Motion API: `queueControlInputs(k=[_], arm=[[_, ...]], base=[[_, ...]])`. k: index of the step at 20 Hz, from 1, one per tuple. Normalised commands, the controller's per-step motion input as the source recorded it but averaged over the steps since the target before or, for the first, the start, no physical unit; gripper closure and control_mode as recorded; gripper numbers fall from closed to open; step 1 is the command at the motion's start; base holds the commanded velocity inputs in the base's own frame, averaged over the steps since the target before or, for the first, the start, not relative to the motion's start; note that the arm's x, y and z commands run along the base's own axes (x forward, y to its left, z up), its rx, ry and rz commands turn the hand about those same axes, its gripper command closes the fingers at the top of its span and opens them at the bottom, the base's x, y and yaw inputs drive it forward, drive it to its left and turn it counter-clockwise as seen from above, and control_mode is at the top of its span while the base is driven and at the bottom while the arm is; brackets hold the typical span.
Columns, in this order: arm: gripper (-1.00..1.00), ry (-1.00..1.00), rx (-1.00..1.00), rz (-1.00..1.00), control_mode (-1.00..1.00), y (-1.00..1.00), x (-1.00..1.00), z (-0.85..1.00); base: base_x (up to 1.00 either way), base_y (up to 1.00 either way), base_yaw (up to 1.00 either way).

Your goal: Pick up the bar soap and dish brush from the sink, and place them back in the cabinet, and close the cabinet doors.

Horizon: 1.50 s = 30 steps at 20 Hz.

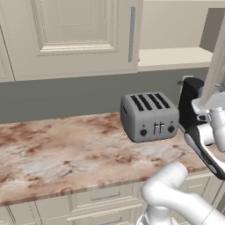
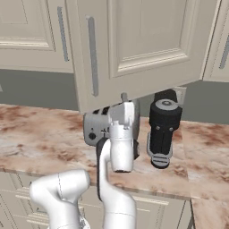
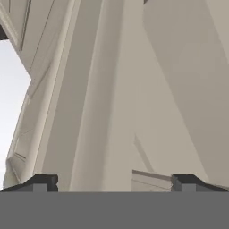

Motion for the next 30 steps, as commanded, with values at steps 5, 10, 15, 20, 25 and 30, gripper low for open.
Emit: queueControlInputs(k=[5, 10, 15, 20, 25, 30], arm=[[-1.00, 0.00, -0.01, 0.00, -1.00, 0.15, 0.21, 0.12], [-1.00, 0.01, -0.03, 0.00, -1.00, 0.10, 0.16, 0.10], [-1.00, 0.08, -0.05, 0.00, -1.00, 0.08, 0.09, 0.09], [-1.00, 0.18, -0.08, 0.00, -1.00, 0.14, 0.18, 0.11], [-1.00, 0.18, -0.08, 0.00, -1.00, 0.13, 0.13, 0.10], [-1.00, 0.19, -0.06, 0.00, -1.00, 0.13, 0.14, 0.17]], base=[[0.00, 0.00, 0.00], [0.00, 0.00, 0.00], [0.00, 0.00, 0.00], [0.00, 0.00, 0.00], [0.00, 0.00, 0.00], [0.00, 0.00, 0.00]])
